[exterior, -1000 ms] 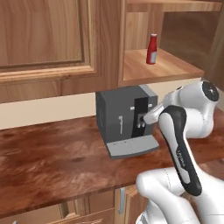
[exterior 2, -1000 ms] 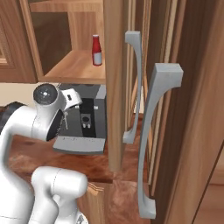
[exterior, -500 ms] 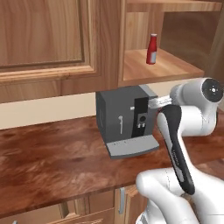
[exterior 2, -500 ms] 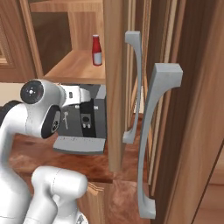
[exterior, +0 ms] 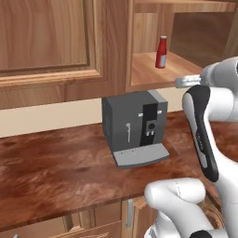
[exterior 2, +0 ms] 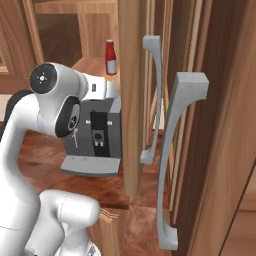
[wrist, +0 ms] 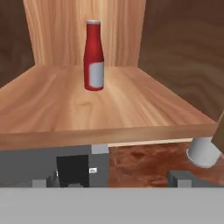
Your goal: Collect the turmeric, ketchup, and shaker from the cabinet and place them next to the stove.
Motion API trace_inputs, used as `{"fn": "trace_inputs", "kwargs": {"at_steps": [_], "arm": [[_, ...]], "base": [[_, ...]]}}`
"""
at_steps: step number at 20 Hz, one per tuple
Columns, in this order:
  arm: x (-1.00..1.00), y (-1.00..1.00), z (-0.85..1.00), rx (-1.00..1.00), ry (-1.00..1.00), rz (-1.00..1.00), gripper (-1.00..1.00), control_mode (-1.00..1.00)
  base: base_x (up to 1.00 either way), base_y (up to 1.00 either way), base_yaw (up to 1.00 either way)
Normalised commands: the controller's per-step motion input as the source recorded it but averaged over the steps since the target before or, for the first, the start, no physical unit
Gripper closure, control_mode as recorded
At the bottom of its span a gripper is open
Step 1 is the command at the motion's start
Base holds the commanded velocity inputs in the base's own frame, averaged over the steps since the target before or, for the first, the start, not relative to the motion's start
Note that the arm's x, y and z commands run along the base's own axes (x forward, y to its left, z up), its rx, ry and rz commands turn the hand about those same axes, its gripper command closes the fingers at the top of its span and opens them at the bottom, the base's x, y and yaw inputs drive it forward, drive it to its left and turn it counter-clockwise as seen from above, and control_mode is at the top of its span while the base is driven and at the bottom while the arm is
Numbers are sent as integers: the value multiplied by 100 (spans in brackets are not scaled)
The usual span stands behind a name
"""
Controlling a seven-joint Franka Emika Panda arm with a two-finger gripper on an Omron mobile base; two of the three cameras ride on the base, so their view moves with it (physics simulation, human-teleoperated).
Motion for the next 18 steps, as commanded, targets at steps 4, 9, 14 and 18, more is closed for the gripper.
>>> {"fn": "trace_inputs", "kwargs": {"at_steps": [4,9,14,18], "arm": [[0,-19,42,11,-15,0,-100,-100],[0,1,5,6,-14,0,-100,-100],[0,1,0,2,-4,0,-100,-100],[0,0,0,2,-1,0,-100,-100]], "base": [[0,0,0],[0,0,0],[0,0,0],[0,0,0]]}}
